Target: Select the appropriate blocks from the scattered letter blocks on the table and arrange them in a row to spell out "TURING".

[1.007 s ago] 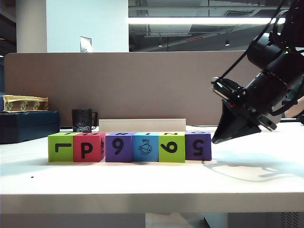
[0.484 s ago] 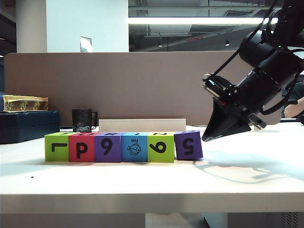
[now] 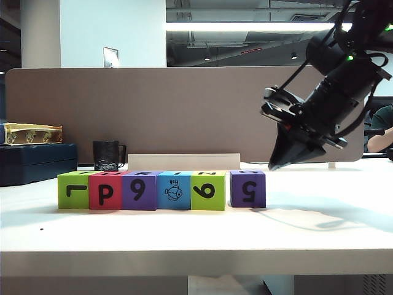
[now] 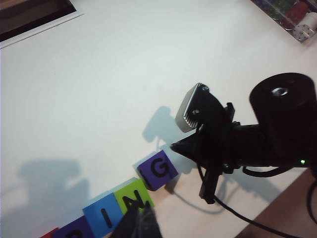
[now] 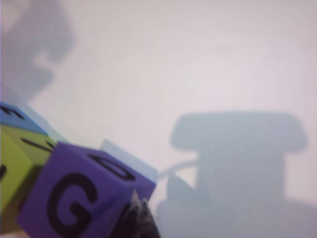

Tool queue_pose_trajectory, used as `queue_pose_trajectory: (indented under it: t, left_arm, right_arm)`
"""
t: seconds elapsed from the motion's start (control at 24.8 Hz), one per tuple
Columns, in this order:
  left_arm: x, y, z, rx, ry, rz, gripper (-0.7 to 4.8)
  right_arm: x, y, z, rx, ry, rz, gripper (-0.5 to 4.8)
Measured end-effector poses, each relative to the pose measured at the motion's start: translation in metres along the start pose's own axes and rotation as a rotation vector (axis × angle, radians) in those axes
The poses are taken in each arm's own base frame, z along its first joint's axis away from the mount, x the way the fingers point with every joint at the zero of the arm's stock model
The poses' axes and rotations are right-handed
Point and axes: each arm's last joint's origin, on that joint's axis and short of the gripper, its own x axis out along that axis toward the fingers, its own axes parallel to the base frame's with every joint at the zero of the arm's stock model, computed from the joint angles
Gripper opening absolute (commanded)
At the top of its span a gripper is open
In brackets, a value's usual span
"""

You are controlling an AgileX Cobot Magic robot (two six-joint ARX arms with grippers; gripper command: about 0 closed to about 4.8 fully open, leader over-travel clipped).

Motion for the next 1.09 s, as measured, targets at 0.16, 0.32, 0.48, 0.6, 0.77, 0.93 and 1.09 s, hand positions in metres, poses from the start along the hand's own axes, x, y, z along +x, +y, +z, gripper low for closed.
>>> queue_pose_trajectory:
  t: [0.16,0.32,0.48,0.6,0.77,0.93,1.09]
  left_arm:
    - [0.005,0.001,0.000,-0.001,0.011,0.014,-0.06]
    - [0.007,0.001,-0.001,-0.001,0.017,0.014,-0.06]
    - [0.007,0.001,-0.001,-0.001,0.017,0.010,-0.06]
    - [0.007,0.000,-0.001,-0.002,0.021,-0.032,-0.06]
    - [0.007,-0.002,-0.001,-0.014,0.025,-0.063,-0.06]
    - [0.007,-0.002,-0.001,-0.023,0.026,-0.064,-0.06]
    - [0.007,-0.002,-0.001,-0.023,0.026,-0.065,-0.06]
  right_arm:
    - [-0.001,0.000,0.008,-0.029,-0.072,0.003,-0.01]
    - [-0.001,0.001,0.014,-0.054,-0.130,0.004,-0.01]
    - [0.005,-0.001,0.013,-0.054,-0.129,0.009,-0.01]
    - [0.013,-0.004,0.008,-0.044,-0.101,0.030,-0.01]
    - [0.018,-0.005,0.005,-0.038,-0.086,0.040,-0.01]
    - [0.020,-0.006,0.005,-0.042,-0.090,0.059,-0.01]
    - [0.025,-0.002,0.003,-0.048,-0.080,0.074,-0.01]
